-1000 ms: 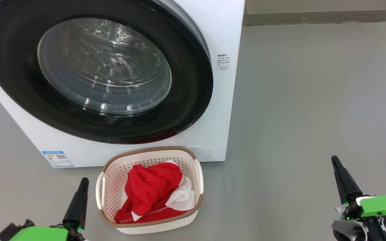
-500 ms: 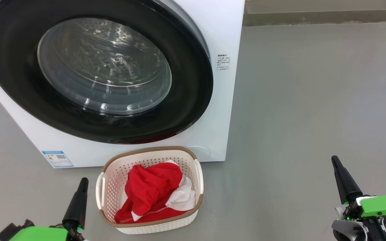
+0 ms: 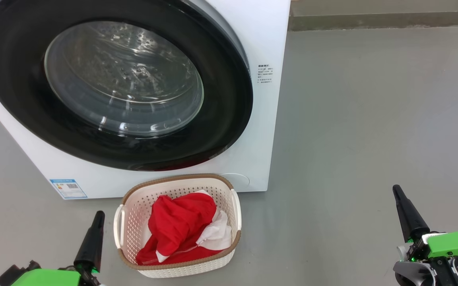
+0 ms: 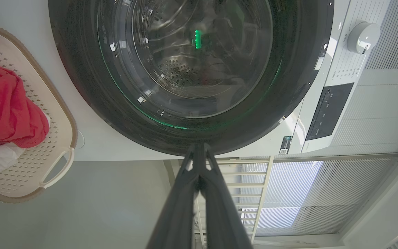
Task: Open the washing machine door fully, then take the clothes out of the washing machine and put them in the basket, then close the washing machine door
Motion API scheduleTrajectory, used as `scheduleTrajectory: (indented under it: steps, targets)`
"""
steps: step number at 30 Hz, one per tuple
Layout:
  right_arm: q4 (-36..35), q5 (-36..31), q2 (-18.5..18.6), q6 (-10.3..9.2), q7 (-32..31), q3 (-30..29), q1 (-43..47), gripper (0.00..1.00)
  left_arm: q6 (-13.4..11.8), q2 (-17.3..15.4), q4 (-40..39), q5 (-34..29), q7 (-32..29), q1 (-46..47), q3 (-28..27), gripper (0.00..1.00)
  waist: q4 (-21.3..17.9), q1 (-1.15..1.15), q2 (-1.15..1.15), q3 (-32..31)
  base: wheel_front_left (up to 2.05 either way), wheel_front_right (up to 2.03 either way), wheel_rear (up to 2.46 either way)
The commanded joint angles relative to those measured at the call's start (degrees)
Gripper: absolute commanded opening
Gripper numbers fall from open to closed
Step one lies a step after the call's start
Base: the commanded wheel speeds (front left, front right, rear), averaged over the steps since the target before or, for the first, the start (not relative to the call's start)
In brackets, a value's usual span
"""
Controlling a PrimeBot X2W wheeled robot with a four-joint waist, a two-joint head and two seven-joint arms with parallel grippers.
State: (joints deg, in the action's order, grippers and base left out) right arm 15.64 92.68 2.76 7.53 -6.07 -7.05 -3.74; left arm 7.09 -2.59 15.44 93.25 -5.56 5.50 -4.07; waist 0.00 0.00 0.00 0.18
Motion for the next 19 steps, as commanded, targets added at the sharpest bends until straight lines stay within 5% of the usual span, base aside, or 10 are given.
scheduleTrajectory:
  steps: [1, 19]
  targets:
    - [-1.63, -0.32, 0.32, -0.04, -0.23, 0.76, -2.42, 0.00, 0.40, -0.57, -1.41, -0.80, -0.65, 0.66, -2.11, 0.00, 0.00, 0.00, 0.00, 0.00, 0.00, 0.00, 0.00]
    - [-1.62, -0.39, 0.26, -0.04, -0.30, 0.68, -2.42, 0.00, 0.40, -0.49, -1.41, -0.89, -0.74, 0.67, -2.22, 0.00, 0.00, 0.00, 0.00, 0.00, 0.00, 0.00, 0.00]
